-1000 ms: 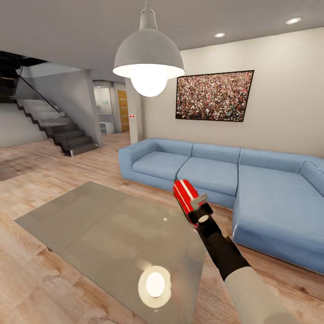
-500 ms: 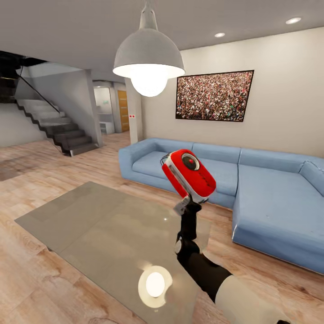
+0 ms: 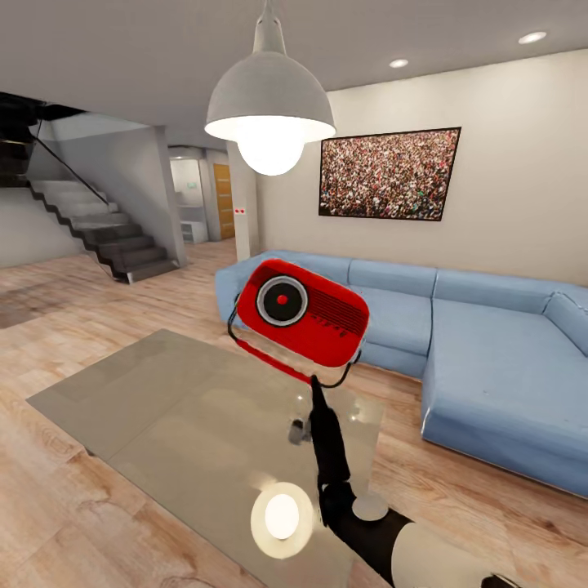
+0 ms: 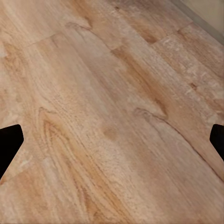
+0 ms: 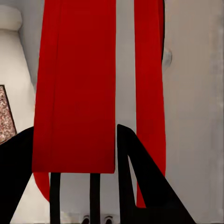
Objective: Turn on the radio receiver that's on the table in the living room.
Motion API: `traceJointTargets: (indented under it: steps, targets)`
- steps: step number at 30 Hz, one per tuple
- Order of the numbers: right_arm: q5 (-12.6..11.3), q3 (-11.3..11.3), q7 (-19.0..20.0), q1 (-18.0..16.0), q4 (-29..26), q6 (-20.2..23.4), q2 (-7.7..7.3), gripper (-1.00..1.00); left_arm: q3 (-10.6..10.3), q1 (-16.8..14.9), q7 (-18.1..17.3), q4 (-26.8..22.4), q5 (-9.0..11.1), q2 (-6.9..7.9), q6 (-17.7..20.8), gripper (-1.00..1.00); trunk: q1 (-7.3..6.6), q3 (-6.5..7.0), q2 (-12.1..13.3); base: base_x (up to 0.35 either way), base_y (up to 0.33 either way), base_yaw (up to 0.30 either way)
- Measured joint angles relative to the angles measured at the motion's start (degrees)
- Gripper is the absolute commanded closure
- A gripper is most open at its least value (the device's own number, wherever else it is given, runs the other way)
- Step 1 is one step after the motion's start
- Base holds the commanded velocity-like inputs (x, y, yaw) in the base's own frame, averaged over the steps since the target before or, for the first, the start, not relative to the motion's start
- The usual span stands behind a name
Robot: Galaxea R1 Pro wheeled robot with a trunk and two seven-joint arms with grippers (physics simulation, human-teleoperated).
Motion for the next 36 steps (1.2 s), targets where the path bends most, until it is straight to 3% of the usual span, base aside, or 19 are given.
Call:
traceJointTargets:
  steps: [5, 12, 16, 19, 25, 28, 29, 36]
  targets:
    - [4.77, 0.29, -4.07, 0.0, 4.13, 0.85, -0.01, 1.0, 0.0, 0.0, 0.0, 0.0, 0.0, 0.0, 0.0, -1.0, 0.0, 0.0, 0.0, 0.0, 0.0, 0.0]
    - [5.54, 0.03, -8.15, -0.01, 9.18, 1.05, 0.0, 1.0, 0.01, 0.01, 0.0, 0.0, 0.0, 0.0, 0.0, -1.0, 0.0, 0.0, 0.0, 0.0, 0.0, 0.0]
    - [6.3, 2.23, -9.39, 1.39, 10.62, 0.93, 0.43, 1.0, -0.27, 0.06, -0.77, -1.31, -0.09, -1.3, -0.89, -1.0, 0.0, -0.01, 0.0, 0.0, 0.0, 0.0]
    - [6.89, 3.83, -10.34, 1.96, 11.7, 1.04, -0.25, 1.0, -0.27, -0.1, -0.72, -2.29, -0.15, -2.27, -1.22, -1.0, 0.0, -0.01, 0.0, 0.0, 0.0, 0.0]
    - [7.78, 3.84, -11.89, 2.02, 13.84, 1.04, -1.02, 1.0, -0.23, -0.17, -1.12, -2.96, -0.15, -4.22, -1.46, -1.0, 0.0, -0.01, 0.0, 0.0, 0.0, 0.0]
    - [7.78, 3.0, -11.9, 2.0, 13.83, 1.04, -1.06, 1.0, -0.19, -0.17, -1.69, -3.3, -0.17, -4.19, -1.42, -1.0, 0.0, 0.0, 0.0, 0.0, 0.0, 0.0]
    - [7.77, 2.85, -11.9, 2.01, 13.81, 1.07, -1.14, 1.0, -0.18, -0.17, -1.71, -3.62, -0.17, -4.17, -1.37, 1.0, 0.0, 0.0, 0.0, 0.0, 0.0, 0.0]
    - [7.64, 2.55, -11.9, 2.01, 13.77, 3.62, -1.41, 1.0, -0.97, -0.17, -1.56, -5.89, -0.54, -4.83, 0.19, 1.0, 0.0, 0.0, 0.0, 0.0, 0.0, 0.0]
